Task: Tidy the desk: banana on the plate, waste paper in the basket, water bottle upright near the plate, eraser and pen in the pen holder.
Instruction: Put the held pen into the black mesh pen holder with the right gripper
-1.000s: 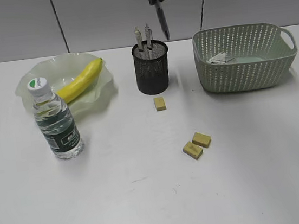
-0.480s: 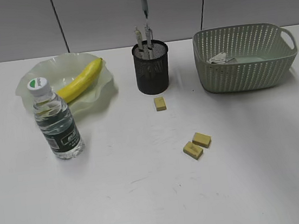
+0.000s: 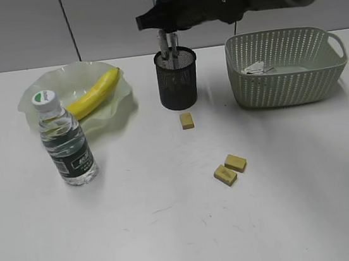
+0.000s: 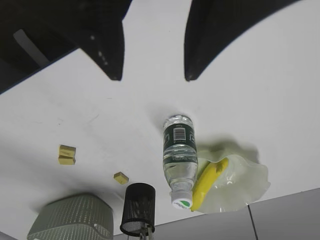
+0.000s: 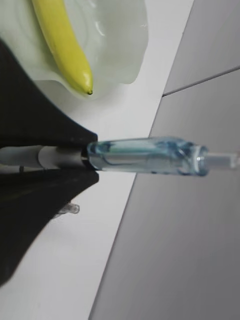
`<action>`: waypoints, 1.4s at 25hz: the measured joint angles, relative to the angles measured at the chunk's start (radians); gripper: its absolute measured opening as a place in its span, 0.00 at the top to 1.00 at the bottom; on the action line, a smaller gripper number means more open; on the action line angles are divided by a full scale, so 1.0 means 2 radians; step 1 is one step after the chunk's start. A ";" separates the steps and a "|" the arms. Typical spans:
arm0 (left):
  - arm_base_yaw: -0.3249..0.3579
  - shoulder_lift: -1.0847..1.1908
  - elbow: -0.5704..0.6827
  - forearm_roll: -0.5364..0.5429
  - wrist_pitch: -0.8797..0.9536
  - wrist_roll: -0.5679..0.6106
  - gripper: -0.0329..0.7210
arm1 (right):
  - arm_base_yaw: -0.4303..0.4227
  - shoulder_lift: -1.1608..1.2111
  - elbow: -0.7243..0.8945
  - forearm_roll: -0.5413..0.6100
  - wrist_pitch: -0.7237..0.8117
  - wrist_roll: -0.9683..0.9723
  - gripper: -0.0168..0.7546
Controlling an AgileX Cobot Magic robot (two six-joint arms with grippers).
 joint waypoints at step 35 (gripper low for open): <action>0.000 0.000 0.000 0.000 0.000 0.000 0.56 | -0.008 -0.107 0.001 -0.009 0.331 -0.035 0.33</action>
